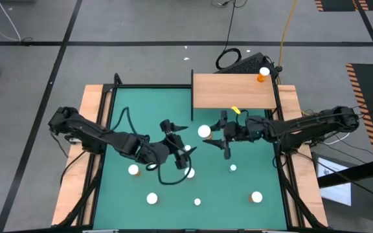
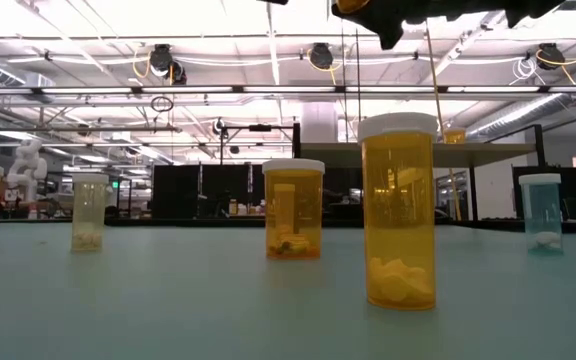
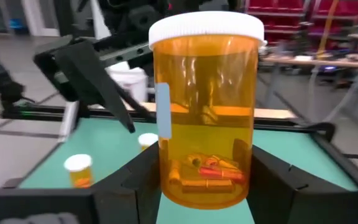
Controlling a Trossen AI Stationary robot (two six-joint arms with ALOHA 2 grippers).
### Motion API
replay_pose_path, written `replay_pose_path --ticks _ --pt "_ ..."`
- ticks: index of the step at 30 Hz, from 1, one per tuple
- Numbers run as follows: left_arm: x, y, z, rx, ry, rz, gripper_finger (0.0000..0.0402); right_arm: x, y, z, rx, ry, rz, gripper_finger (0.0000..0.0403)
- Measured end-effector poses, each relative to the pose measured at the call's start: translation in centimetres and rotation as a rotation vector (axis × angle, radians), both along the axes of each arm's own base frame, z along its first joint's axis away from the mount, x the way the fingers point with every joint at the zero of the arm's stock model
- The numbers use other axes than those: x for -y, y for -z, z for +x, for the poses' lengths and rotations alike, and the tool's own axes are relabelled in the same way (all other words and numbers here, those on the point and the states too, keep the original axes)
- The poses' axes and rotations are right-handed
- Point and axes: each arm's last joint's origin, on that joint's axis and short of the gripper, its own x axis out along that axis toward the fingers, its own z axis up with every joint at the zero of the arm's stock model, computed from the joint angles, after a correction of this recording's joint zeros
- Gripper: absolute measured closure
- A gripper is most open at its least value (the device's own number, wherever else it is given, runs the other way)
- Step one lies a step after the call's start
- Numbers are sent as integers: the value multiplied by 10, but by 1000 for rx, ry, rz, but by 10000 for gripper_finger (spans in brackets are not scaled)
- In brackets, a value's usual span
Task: Pick and place medicine bottles onto shelf by color
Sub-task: Put the orange pill bottle on the shelf
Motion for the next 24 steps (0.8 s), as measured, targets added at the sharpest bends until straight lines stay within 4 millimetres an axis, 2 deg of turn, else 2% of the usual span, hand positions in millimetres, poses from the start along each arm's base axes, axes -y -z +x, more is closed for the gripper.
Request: replay_pose_path --ticks 3,9,14,20,24 --pt "-2 8 3 85 -2 -22 9 0 -3 0 27 60 -28 222" --pt "-13 16 9 281 128 -93 9 1 -7 0 68 90 -33 223" --pt "-30 15 11 425 227 -121 9 -2 -9 0 94 106 1 222" --pt "-58 28 9 506 294 -176 9 -11 -13 -1 128 70 -12 221" --pt "-69 33 6 556 388 -181 9 -13 -14 -2 140 62 -12 221"
